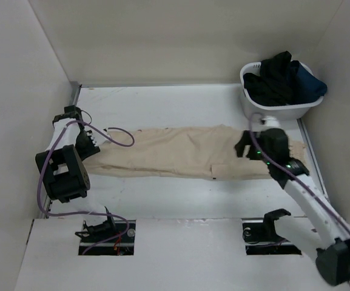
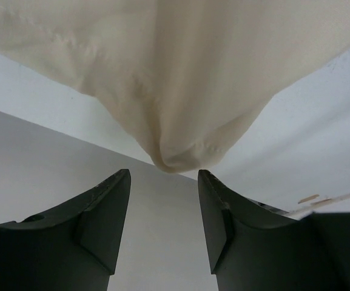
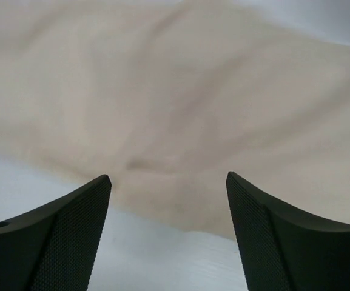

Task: Fold and stack the trousers
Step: Fold the trousers

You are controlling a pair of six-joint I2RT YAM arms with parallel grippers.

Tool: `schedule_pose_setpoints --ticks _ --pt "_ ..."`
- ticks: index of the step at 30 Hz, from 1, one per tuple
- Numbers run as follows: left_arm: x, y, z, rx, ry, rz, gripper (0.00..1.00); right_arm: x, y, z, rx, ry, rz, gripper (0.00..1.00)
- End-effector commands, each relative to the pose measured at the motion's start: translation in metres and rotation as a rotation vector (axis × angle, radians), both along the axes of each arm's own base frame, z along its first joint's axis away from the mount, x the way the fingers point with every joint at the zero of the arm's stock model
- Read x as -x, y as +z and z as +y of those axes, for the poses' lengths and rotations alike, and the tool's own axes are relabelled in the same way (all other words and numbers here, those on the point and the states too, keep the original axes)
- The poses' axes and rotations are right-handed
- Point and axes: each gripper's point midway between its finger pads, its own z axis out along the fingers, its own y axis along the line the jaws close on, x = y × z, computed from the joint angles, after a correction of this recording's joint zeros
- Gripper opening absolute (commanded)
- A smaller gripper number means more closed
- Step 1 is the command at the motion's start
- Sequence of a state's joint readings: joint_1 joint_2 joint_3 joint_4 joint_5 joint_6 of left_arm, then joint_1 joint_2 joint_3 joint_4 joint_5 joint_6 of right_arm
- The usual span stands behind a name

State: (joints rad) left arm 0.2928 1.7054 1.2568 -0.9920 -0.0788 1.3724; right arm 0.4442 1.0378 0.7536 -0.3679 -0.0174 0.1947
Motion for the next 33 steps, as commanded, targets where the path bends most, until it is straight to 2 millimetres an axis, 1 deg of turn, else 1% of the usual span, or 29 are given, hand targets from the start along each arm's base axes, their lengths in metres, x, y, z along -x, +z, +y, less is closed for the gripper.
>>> schedule_pose_setpoints --ticks 1,3,4,5,6,8,10,11,13,14,19,20,22,23,25,27,30,31,33 --pt "-0.002 0.024 0.001 0.004 0.019 -0.07 0.47 -0.004 -0.003 -0.093 -0.249 -0.59 0.008 0.83" --pt "-0.002 0.022 0.002 0.003 0.027 -0.076 0.48 0.013 -0.021 -0.162 -0.321 -0.934 0.029 0.84" --pt "-0.003 0.02 0.005 -0.006 0.031 -0.081 0.48 0.024 -0.031 -0.187 -0.341 -1.06 0.048 0.86" --pt "-0.004 0.019 0.008 -0.016 0.037 -0.088 0.48 0.032 -0.039 -0.206 -0.36 -1.151 0.058 0.89" --pt "-0.005 0.017 0.01 -0.026 0.04 -0.093 0.48 0.038 -0.046 -0.224 -0.376 -1.224 0.065 1.0" --pt "-0.008 0.016 0.014 -0.037 0.046 -0.101 0.48 0.04 -0.053 -0.246 -0.385 -1.298 0.063 1.0" --pt "-0.012 0.018 0.017 -0.044 0.055 -0.122 0.49 0.037 -0.057 -0.262 -0.382 -1.358 0.06 1.0" --pt "-0.015 0.019 0.018 -0.047 0.06 -0.137 0.49 0.033 -0.057 -0.267 -0.381 -1.375 0.056 1.0" --pt "-0.02 0.02 0.019 -0.049 0.068 -0.158 0.49 0.019 -0.055 -0.278 -0.381 -1.373 0.026 1.0" --pt "-0.023 0.021 0.02 -0.048 0.072 -0.175 0.5 0.014 -0.057 -0.282 -0.378 -1.378 0.031 1.0" --pt "-0.038 0.026 0.024 -0.066 0.112 -0.277 0.51 0.012 -0.087 -0.3 -0.403 -1.465 0.121 1.0" --pt "-0.041 0.027 0.025 -0.07 0.116 -0.296 0.51 0.009 -0.09 -0.302 -0.406 -1.468 0.128 0.95" --pt "-0.047 0.03 0.027 -0.074 0.124 -0.329 0.51 0.002 -0.089 -0.305 -0.412 -1.461 0.13 0.9" --pt "-0.05 0.032 0.028 -0.074 0.131 -0.353 0.52 0.0 -0.089 -0.306 -0.408 -1.46 0.133 0.84" --pt "-0.057 0.037 0.032 -0.081 0.142 -0.401 0.52 -0.003 -0.089 -0.309 -0.398 -1.449 0.136 0.67" --pt "-0.063 0.042 0.034 -0.09 0.144 -0.44 0.53 -0.002 -0.089 -0.314 -0.387 -1.443 0.137 0.46" --pt "-0.074 0.052 0.028 -0.097 0.128 -0.493 0.54 0.002 -0.089 -0.322 -0.373 -1.452 0.139 0.03" --pt "-0.081 0.058 0.022 -0.096 0.114 -0.515 0.54 0.004 -0.088 -0.324 -0.363 -1.451 0.134 0.0" --pt "-0.096 0.074 0.004 -0.089 0.077 -0.569 0.56 0.004 -0.082 -0.321 -0.356 -1.428 0.106 0.0"
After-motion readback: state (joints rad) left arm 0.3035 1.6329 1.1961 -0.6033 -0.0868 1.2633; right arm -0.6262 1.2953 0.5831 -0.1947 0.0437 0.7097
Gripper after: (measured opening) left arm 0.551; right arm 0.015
